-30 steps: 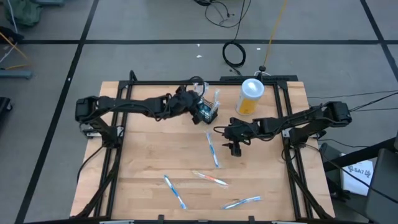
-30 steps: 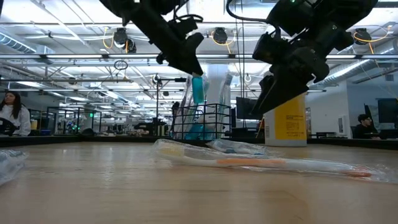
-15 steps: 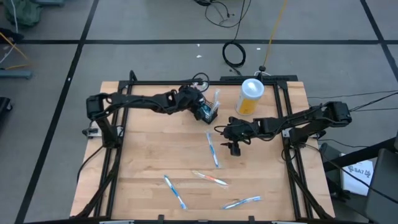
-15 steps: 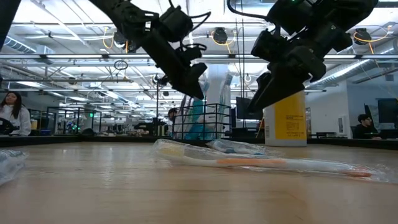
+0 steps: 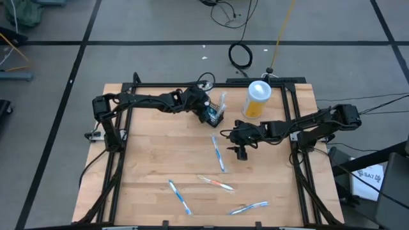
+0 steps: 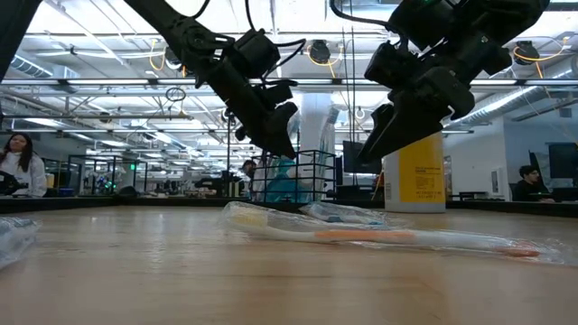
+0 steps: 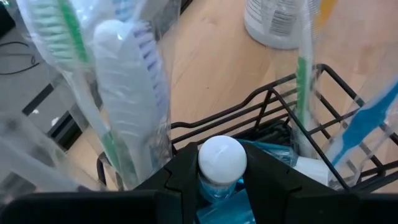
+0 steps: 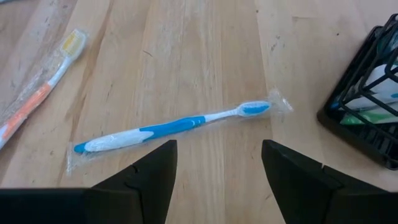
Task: Pick & Place toothbrushing station
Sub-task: Put the blue mouthwash bottle into the black organizer, then put the blue toothbrush into the black organizer
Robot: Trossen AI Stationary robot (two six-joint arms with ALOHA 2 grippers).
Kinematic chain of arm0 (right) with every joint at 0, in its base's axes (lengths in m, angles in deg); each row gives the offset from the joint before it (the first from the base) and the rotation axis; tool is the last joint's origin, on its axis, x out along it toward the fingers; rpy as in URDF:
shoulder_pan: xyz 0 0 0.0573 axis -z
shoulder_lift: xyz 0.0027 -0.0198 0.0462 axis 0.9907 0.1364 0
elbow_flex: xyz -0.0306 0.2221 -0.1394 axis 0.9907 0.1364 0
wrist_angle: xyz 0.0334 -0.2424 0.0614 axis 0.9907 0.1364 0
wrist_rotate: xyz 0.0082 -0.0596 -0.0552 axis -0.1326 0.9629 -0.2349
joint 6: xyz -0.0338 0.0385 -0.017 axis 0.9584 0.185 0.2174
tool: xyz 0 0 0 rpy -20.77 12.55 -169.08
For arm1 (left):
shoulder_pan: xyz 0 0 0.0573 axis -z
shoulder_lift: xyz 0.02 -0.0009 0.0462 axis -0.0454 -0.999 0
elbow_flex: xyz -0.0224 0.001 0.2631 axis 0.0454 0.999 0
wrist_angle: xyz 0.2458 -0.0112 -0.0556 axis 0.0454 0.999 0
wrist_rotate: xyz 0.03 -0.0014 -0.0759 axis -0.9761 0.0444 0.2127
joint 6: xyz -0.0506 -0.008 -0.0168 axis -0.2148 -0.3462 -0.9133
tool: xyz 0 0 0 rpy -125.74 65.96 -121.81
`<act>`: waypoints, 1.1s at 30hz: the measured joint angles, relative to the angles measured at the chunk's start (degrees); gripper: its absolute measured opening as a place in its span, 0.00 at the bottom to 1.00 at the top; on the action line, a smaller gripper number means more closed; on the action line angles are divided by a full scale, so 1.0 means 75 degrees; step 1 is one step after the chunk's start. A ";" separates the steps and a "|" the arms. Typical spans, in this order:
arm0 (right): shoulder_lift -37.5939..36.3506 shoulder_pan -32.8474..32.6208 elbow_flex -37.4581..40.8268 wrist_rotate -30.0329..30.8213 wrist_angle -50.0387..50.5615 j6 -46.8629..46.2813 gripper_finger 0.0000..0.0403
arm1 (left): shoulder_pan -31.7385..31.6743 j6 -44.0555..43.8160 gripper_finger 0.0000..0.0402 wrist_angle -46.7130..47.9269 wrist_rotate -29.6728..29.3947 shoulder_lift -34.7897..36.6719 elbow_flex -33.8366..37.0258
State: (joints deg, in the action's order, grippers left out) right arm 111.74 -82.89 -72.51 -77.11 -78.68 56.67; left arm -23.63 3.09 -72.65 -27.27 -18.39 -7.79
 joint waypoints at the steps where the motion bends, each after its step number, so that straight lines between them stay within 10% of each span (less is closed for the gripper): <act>1: 0.0000 0.0000 0.0000 0.0000 0.0002 0.0000 0.56 | -0.0002 0.0000 0.28 0.0000 0.0020 0.0003 0.0000; 19: 0.0000 0.0000 -0.0003 0.0000 -0.0001 -0.0001 0.57 | 0.0231 0.0119 0.53 0.0087 0.0060 0.0471 0.0015; 33: 0.0000 0.0000 -0.0008 -0.0001 -0.0266 -0.1842 0.56 | 0.1194 0.0125 0.54 0.0475 0.0057 0.2278 0.0012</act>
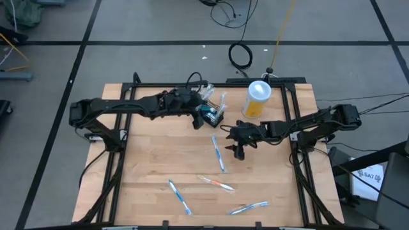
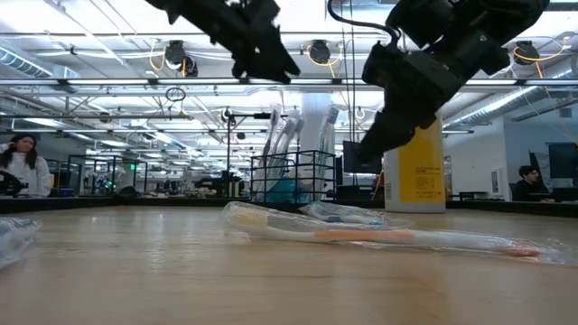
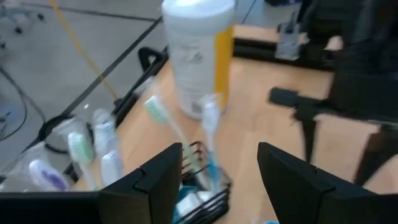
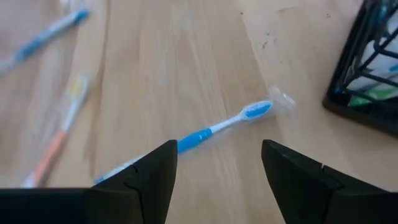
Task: Pick & Place toothbrushing station
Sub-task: Put the blue toothbrush into the black organizer
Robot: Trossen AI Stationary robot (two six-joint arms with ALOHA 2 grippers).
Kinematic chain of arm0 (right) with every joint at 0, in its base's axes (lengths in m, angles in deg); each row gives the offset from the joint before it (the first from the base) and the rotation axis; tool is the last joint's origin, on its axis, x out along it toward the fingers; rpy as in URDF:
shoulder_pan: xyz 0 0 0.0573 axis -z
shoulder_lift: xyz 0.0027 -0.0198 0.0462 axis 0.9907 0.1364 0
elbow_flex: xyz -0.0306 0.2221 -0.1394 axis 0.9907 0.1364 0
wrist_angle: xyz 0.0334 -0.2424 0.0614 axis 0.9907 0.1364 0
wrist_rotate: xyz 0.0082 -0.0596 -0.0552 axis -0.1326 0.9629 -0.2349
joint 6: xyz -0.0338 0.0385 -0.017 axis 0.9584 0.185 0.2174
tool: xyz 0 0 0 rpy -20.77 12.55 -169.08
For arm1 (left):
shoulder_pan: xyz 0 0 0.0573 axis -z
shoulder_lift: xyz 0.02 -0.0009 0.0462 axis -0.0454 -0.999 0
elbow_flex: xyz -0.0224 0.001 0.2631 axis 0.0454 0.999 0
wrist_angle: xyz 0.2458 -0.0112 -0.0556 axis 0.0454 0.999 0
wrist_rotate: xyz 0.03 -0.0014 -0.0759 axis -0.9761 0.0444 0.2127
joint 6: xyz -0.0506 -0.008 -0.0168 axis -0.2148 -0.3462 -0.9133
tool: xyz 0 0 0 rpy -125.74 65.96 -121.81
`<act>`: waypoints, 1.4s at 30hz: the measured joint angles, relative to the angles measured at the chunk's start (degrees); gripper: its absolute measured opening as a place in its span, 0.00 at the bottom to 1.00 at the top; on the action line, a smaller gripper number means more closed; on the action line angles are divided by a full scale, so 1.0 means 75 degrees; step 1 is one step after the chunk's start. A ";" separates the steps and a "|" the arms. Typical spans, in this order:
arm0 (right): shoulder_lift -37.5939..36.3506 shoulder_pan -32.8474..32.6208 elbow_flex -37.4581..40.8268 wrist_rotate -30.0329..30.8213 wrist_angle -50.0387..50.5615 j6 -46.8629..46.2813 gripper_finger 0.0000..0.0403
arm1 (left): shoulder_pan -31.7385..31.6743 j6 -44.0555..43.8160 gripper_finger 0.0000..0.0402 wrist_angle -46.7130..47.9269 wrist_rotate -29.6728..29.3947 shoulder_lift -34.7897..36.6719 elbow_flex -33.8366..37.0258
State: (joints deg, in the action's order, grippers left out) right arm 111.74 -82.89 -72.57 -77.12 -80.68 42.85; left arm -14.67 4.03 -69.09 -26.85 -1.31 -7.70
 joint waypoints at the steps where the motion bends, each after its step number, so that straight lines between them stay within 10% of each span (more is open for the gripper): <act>1: 0.0001 -0.0009 -0.0001 -0.0001 -0.0082 -0.0269 0.56 | 0.0067 0.0000 0.54 0.0009 0.0000 0.0073 0.0000; 16: 0.1484 0.0050 -0.0078 -0.0005 -0.1697 -0.2894 0.53 | 0.0846 -0.0838 0.54 0.2148 -0.2211 0.1045 -0.0012; 35: 0.3339 0.0254 -0.0616 0.0057 -0.2432 -0.2702 0.53 | 0.1240 -0.1278 0.54 0.2760 -0.2413 0.1051 -0.0012; 42: 0.3357 0.0254 -0.0607 0.0050 -0.2395 -0.2589 0.39 | 0.1316 -0.1828 0.54 0.3544 -0.2483 0.1051 -0.0012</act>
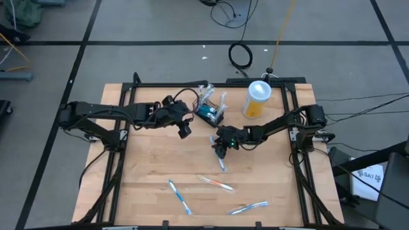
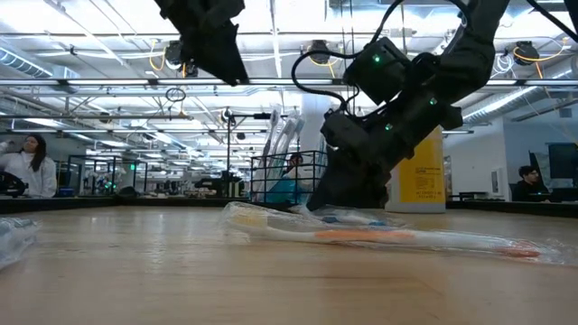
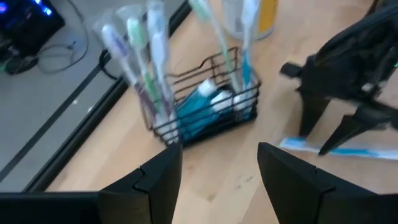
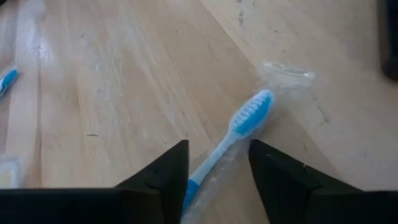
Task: Pick & Place toothbrushing station
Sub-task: Put the blue toothbrush into the black organizer
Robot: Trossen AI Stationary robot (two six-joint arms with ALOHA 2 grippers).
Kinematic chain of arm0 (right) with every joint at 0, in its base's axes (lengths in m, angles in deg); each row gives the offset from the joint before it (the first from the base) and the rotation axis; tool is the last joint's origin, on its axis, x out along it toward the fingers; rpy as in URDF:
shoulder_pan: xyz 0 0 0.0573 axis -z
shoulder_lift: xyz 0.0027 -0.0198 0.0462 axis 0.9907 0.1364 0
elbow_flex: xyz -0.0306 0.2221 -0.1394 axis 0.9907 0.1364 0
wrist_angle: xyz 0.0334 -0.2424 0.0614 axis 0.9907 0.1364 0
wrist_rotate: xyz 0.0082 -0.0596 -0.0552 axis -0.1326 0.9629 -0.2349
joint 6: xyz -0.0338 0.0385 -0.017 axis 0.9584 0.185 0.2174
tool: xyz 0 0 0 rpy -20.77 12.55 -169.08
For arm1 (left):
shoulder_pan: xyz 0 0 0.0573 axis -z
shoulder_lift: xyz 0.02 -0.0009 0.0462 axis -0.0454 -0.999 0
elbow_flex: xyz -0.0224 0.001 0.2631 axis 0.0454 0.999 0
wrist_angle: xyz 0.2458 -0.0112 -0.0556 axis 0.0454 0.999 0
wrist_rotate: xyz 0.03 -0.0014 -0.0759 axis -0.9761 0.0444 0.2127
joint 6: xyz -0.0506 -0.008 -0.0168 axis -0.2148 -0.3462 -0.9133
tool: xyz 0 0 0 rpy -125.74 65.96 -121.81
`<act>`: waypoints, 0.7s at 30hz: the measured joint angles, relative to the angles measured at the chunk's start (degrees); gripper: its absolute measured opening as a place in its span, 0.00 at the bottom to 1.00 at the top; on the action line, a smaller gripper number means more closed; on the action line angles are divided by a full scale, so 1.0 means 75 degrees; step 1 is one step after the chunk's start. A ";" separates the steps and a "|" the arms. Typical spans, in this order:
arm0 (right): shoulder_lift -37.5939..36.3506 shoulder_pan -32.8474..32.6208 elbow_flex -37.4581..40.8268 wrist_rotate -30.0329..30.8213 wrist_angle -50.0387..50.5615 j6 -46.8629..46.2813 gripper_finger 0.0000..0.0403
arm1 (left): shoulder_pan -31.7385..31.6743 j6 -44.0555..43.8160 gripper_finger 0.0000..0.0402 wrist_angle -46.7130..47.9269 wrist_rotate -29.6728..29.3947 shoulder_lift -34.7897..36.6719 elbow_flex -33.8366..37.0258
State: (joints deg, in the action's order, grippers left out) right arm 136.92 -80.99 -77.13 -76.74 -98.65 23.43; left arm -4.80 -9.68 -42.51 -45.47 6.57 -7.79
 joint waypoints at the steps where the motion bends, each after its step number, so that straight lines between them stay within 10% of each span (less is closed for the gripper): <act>1: 0.0000 -0.0005 0.0003 0.0010 0.0004 0.0000 0.36 | 0.0003 -0.0071 0.54 0.0152 -0.0075 0.0000 0.0000; 13: -0.0059 -0.0115 0.0029 -0.0332 0.0114 0.0158 0.03 | 0.0447 -0.1295 0.54 0.1782 -0.0725 0.0000 0.0003; 21: -0.0838 -0.0242 0.0067 -0.0507 0.0238 0.0851 0.01 | 0.0786 -0.1484 0.54 0.2162 -0.1299 0.0812 0.0015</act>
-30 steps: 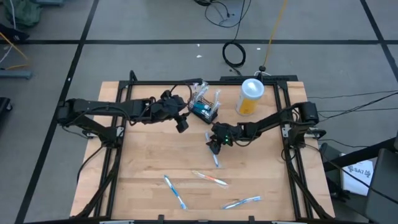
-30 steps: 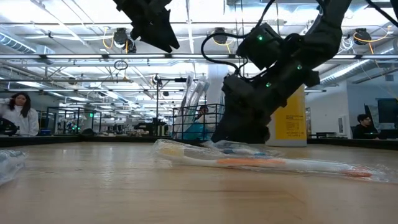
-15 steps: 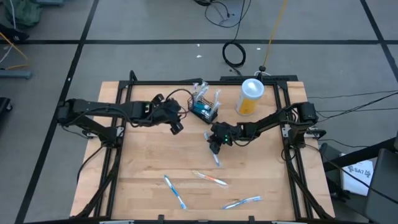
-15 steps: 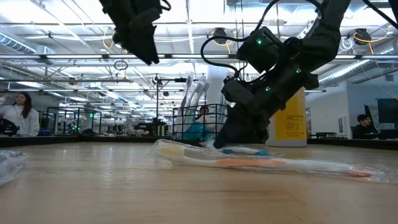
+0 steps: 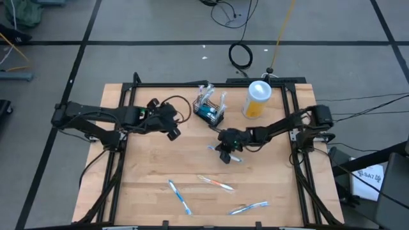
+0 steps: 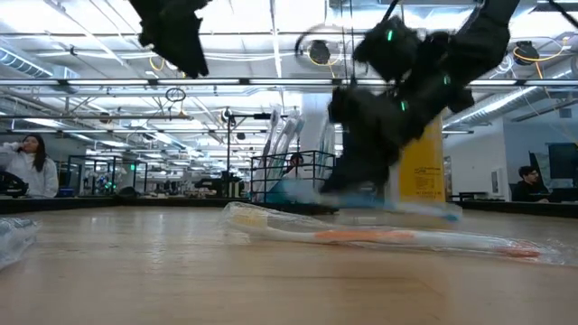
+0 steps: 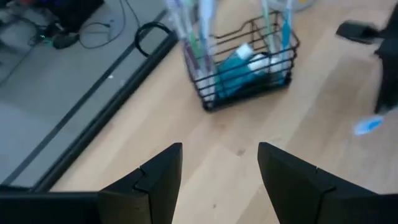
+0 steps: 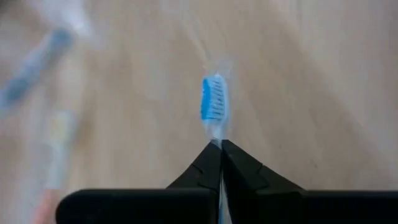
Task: Pick & Place toothbrushing station
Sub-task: Put the blue toothbrush into the black organizer
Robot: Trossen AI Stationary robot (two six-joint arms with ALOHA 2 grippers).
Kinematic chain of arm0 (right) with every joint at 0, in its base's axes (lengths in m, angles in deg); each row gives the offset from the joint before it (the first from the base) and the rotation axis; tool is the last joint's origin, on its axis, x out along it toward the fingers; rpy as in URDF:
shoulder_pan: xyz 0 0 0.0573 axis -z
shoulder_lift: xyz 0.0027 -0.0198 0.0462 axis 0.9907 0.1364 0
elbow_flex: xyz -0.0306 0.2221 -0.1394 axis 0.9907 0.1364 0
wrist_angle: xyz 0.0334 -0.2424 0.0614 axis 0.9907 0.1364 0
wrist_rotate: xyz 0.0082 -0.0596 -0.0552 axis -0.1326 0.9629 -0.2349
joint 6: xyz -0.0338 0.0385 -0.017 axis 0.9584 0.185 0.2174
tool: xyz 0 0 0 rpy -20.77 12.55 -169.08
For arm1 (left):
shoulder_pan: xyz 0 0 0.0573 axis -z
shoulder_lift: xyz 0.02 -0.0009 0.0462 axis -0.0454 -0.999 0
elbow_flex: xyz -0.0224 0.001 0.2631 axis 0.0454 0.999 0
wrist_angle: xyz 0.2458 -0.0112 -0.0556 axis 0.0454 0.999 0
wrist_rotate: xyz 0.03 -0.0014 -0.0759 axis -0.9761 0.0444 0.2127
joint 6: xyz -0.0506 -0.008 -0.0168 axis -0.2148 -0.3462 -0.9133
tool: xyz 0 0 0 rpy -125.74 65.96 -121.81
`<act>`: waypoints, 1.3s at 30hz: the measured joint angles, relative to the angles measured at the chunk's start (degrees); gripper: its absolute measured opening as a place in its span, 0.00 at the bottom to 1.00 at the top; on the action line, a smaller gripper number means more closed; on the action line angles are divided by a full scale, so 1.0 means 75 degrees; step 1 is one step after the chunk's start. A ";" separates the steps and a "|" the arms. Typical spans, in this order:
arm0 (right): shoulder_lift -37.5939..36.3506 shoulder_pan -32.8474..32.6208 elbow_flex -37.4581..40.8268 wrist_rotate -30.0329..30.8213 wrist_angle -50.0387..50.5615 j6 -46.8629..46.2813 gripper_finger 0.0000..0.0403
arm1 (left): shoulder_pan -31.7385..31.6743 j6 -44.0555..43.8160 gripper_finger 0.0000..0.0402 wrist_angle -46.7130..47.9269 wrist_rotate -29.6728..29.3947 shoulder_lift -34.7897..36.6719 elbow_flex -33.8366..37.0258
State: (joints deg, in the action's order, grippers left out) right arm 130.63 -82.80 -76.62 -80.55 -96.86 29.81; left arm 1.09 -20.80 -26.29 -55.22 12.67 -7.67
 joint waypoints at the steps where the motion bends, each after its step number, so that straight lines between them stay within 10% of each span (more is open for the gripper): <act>1: -0.0201 0.0002 -0.0010 0.0048 -0.0162 0.0164 0.00 | 0.0046 -0.0059 0.54 0.0069 -0.0118 0.0078 0.0005; 13: -0.2248 0.0013 0.0047 0.3268 -0.3369 0.4329 0.00 | 0.0445 -0.0338 0.54 -0.0001 -0.0699 0.0374 0.0003; 26: -0.0792 0.0969 0.0178 0.3235 -0.8167 0.6002 0.00 | 0.0497 -0.0352 0.54 -0.0006 -0.0834 0.0350 -0.0003; 39: -0.0295 0.2433 0.0096 0.2676 -0.7189 0.4282 0.00 | 0.0497 -0.0331 0.54 -0.0005 -0.0834 0.0347 -0.0003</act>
State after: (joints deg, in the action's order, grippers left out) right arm 128.42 -64.55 -75.90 -60.48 -150.78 61.93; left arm 4.82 -23.29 -26.33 -61.47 15.27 -7.70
